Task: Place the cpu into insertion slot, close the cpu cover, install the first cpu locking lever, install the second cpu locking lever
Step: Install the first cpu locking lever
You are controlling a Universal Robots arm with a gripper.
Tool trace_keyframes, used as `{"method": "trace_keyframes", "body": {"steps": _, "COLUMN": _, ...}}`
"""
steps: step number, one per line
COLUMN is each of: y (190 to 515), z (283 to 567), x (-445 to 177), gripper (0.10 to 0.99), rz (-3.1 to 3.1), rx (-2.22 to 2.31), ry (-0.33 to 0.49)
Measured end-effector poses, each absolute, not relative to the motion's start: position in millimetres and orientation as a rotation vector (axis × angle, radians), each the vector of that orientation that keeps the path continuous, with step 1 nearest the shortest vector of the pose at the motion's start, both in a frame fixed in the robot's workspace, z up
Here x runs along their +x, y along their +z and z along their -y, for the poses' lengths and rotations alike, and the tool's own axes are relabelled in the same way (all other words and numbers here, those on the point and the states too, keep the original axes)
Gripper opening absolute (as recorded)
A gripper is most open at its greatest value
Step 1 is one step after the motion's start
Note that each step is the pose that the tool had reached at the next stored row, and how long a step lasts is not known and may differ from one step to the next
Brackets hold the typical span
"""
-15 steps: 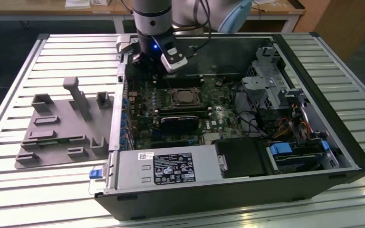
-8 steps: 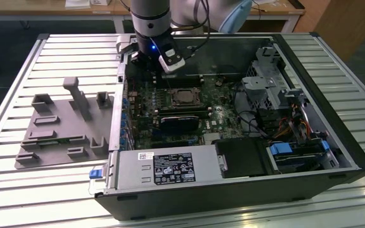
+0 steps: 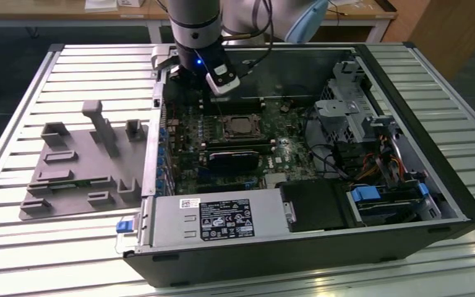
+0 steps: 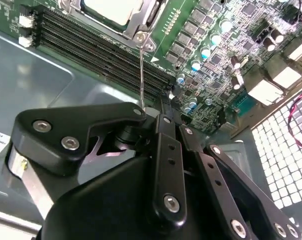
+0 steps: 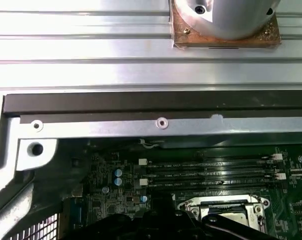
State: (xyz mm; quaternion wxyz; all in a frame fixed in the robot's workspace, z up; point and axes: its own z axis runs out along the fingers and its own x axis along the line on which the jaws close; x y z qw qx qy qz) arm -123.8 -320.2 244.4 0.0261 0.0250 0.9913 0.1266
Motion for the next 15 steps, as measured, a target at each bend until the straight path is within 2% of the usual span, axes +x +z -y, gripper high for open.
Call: {"method": "trace_keyframes", "body": {"steps": 15, "y": 244.4, "z": 320.3, "x": -86.0, "gripper": 0.102, "rz": -3.063, "rx": 0.077, "ry": 0.391}}
